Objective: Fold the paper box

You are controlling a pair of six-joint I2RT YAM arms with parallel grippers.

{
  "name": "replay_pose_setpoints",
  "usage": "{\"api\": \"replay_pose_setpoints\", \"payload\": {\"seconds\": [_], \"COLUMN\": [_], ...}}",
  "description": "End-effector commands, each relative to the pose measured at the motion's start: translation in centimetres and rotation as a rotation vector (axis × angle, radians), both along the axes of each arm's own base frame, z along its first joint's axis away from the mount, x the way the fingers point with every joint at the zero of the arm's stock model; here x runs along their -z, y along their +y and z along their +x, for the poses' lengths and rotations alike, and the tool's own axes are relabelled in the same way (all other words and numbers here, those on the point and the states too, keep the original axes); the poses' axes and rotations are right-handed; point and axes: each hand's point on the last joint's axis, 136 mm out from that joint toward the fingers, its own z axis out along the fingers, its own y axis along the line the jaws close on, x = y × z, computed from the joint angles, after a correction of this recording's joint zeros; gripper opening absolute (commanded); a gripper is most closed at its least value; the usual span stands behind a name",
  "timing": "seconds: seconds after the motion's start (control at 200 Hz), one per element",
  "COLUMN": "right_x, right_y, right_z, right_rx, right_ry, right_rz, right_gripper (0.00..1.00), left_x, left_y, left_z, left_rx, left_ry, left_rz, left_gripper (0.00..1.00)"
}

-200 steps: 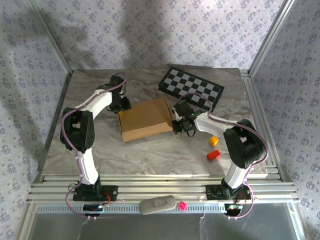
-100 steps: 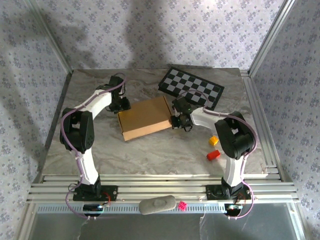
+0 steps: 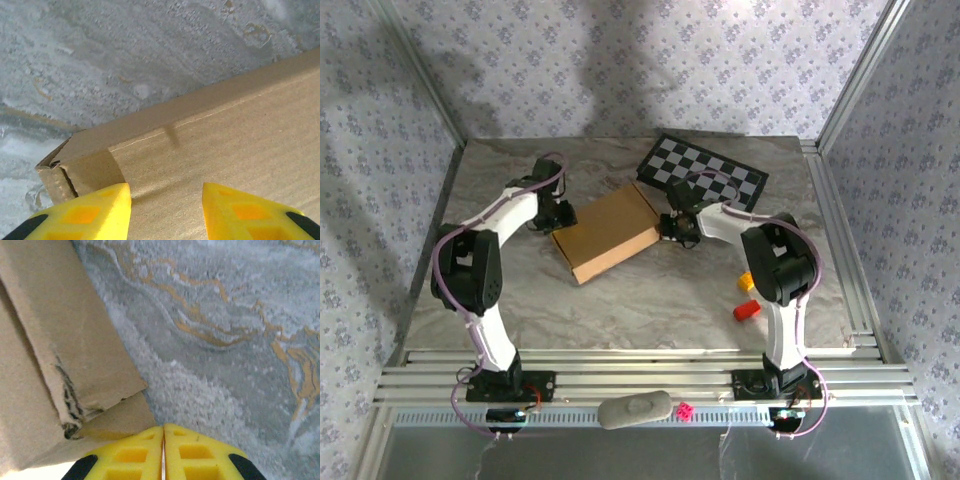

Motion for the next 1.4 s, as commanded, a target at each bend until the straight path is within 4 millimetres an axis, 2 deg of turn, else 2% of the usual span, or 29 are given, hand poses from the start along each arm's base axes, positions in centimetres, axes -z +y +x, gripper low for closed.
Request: {"api": "replay_pose_setpoints", "payload": {"seconds": [0.0,0.325,0.34,0.515,0.7,0.875,1.199,1.394], "right_x": [-0.7,-1.5,-1.5,-1.0,-0.7,-0.3,0.0,-0.3], "right_y": [3.1,5.5,5.6,6.7,7.9,8.7,8.8,10.6], "right_z": [1.1,3.3,3.4,3.6,3.3,1.5,-4.1,-7.4], "right_rx": [0.005,0.078,0.079,0.099,0.095,0.086,0.035,-0.025], "right_ry": [0.008,0.040,0.041,0.105,0.167,0.220,0.300,0.333], "right_rz": [0.153,0.315,0.321,0.368,0.390,0.409,0.402,0.416], "right_gripper": [0.11,0.12,0.12,0.12,0.12,0.11,0.11,0.11], "left_x": [2.9,2.4,2.3,1.9,2.2,2.2,2.5,2.8], "left_y": [-2.0,-4.7,-5.0,-7.0,-8.3,-8.8,-9.0,-9.1], "left_z": [-5.5,-9.2,-8.8,-9.8,-10.7,-10.9,-10.5,-10.5], "left_rx": [0.020,0.024,0.025,0.034,0.041,0.040,0.020,0.016], "left_ry": [0.202,0.246,0.224,0.229,0.237,0.235,0.225,0.225], "left_rz": [-0.088,-0.197,-0.209,-0.267,-0.291,-0.304,-0.319,-0.325], "left_gripper": [0.42,0.41,0.41,0.41,0.41,0.41,0.41,0.41]}}
